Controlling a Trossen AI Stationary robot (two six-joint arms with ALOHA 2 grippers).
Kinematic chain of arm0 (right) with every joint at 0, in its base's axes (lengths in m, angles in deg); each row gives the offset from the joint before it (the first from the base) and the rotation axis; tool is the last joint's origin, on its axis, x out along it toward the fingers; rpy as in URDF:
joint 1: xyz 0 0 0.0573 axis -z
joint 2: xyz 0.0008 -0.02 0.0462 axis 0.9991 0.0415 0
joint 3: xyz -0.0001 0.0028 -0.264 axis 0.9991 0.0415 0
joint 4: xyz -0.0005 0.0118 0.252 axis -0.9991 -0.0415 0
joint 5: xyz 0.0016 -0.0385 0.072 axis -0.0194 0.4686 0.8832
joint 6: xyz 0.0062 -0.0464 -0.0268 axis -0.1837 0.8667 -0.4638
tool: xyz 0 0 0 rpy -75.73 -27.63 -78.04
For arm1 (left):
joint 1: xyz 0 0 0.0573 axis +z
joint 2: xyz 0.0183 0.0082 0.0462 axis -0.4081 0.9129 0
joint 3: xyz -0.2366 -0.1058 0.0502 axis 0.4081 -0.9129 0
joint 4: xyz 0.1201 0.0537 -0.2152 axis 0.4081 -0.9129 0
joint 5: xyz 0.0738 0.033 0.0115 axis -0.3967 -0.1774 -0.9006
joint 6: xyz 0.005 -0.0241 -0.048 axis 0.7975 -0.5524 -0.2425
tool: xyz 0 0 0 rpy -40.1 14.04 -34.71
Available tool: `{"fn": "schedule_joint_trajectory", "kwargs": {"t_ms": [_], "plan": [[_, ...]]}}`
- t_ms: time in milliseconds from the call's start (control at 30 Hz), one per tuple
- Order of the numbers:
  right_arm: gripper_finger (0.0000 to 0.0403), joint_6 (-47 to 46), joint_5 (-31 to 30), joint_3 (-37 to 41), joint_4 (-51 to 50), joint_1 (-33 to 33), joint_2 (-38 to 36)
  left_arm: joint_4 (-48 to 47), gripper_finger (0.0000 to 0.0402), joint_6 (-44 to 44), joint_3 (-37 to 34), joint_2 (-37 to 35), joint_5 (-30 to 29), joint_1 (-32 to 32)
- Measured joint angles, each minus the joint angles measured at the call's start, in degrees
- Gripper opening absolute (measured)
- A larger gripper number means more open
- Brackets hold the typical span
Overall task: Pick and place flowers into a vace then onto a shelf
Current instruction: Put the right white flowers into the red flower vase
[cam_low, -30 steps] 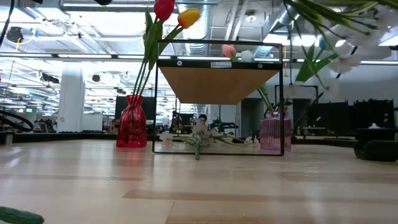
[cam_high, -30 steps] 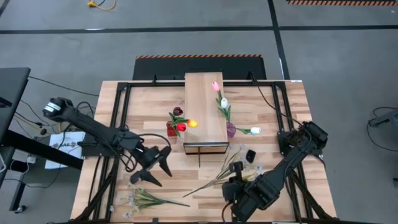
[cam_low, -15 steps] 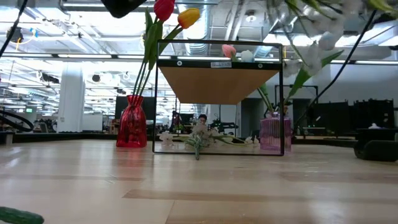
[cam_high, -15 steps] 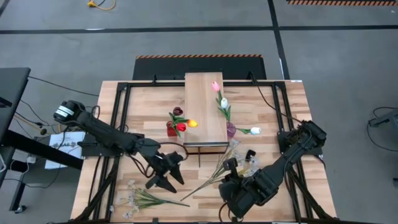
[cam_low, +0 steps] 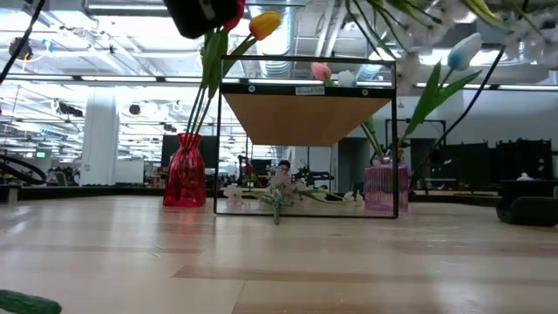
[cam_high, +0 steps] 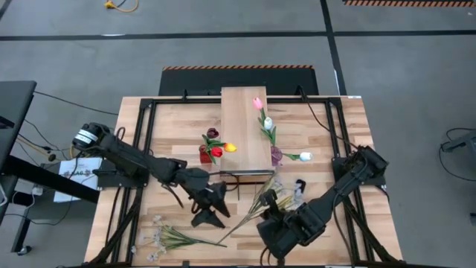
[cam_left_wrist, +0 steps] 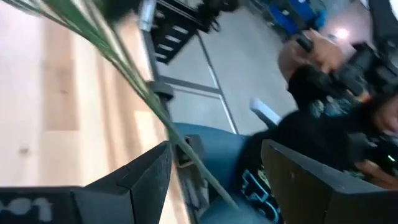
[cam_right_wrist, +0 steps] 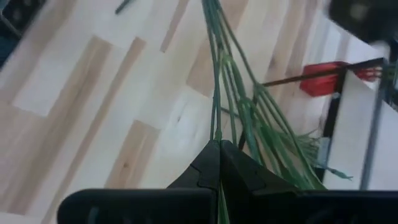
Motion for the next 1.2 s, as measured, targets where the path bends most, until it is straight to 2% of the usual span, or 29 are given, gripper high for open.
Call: {"fn": "schedule_joint_trajectory", "kwargs": {"t_ms": [267,767,967,1200], "plan": [[0.0,1.48,-1.84,-2.92,-2.26,-0.31,2.28,-2.12,0.0238,-3.73,0.09,-0.02,-0.76,2.0],[0.0,11.34,-11.73,-6.08,0.21,1.43,2.08,-2.96,0.0238,-5.55,0.09,-0.02,-1.79,2.0],[0.0,15.24,-11.93,-6.29,2.81,2.8,2.08,-3.29,0.0238,-5.59,0.09,-0.02,-1.8,2.0],[0.0,15.61,-11.76,-6.29,3.15,3.08,2.08,-4.69,0.0238,-4.4,0.09,-0.02,-1.44,2.0]]}}
